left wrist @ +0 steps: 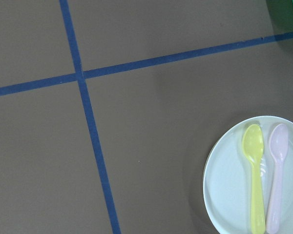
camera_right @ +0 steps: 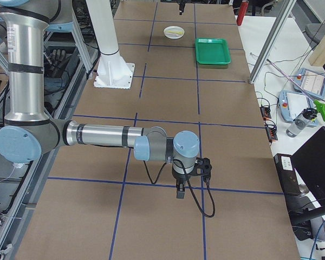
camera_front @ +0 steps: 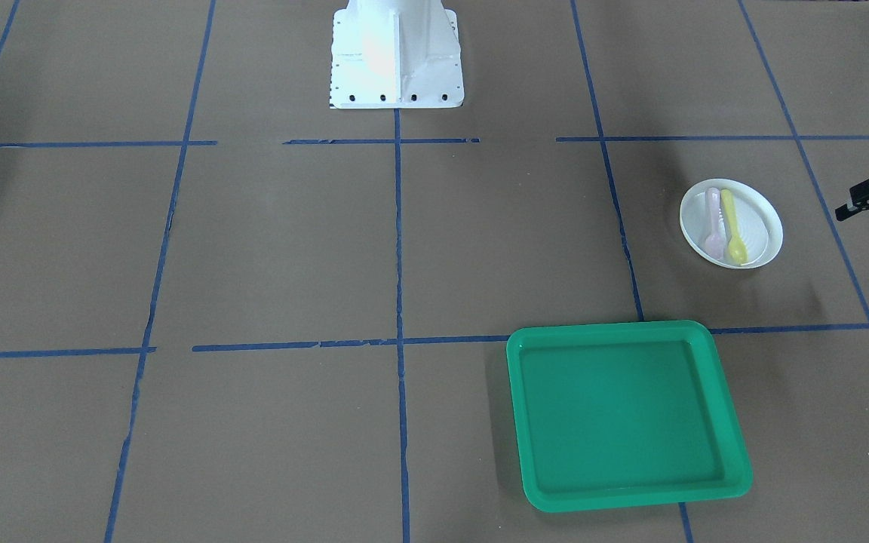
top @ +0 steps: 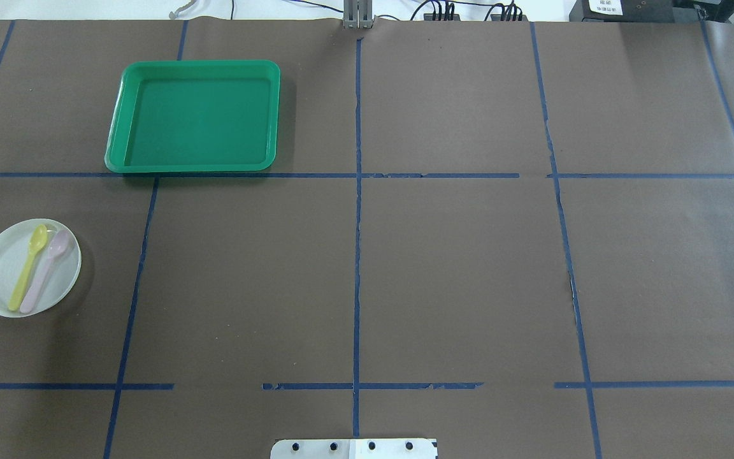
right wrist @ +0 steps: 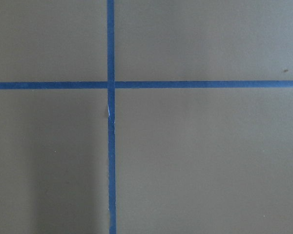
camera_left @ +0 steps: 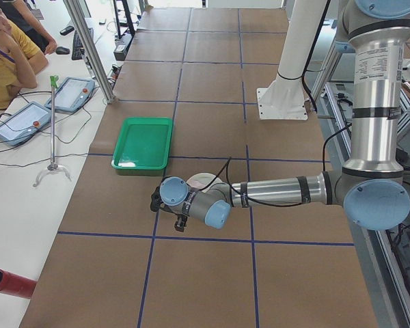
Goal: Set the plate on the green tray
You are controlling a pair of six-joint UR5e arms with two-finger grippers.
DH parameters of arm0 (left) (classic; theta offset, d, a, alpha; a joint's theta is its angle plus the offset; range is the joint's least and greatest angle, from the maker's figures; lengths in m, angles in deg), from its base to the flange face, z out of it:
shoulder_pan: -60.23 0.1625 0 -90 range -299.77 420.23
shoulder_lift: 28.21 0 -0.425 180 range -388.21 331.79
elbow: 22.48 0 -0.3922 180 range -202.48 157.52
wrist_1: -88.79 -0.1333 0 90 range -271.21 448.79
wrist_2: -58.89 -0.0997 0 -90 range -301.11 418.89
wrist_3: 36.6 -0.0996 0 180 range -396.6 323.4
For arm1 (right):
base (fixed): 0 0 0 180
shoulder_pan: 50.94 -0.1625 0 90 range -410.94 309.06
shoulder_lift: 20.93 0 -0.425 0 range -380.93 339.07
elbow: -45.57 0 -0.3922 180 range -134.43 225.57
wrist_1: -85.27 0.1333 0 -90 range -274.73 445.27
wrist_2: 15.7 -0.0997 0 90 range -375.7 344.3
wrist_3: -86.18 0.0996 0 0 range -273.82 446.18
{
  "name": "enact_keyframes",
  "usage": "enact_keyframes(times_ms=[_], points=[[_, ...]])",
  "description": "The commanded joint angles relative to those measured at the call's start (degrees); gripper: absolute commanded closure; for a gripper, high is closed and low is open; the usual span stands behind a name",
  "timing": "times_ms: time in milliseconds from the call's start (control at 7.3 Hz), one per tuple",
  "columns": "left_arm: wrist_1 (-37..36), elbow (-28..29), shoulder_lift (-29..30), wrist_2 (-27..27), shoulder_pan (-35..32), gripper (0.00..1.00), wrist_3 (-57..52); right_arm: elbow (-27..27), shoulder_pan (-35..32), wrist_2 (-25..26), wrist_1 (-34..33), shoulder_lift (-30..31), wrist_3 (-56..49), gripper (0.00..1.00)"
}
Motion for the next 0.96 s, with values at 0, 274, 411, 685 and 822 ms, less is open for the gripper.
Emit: enact_keyframes(times_ms=[0, 274, 411, 685, 822], points=[[10.25, 2.41, 0.06, -4.74, 5.02, 0.00, 10.92, 0.00, 0.00, 0.00, 0.00, 0.09, 0.00, 0.00], [14.21, 2.94, -0.03, -6.72, 8.36, 0.00, 15.43, 0.00, 0.00, 0.08, 0.00, 0.00, 0.00, 0.00], [15.27, 3.03, -0.03, -6.72, 9.33, 0.01, 16.49, 0.00, 0.00, 0.08, 0.00, 0.00, 0.00, 0.00], [17.39, 3.64, -0.03, -6.72, 11.01, 0.03, 18.34, 0.00, 0.00, 0.08, 0.00, 0.00, 0.00, 0.00], [17.48, 4.34, -0.03, -6.64, 11.71, 0.06, 18.34, 0.00, 0.00, 0.08, 0.00, 0.00, 0.00, 0.00]])
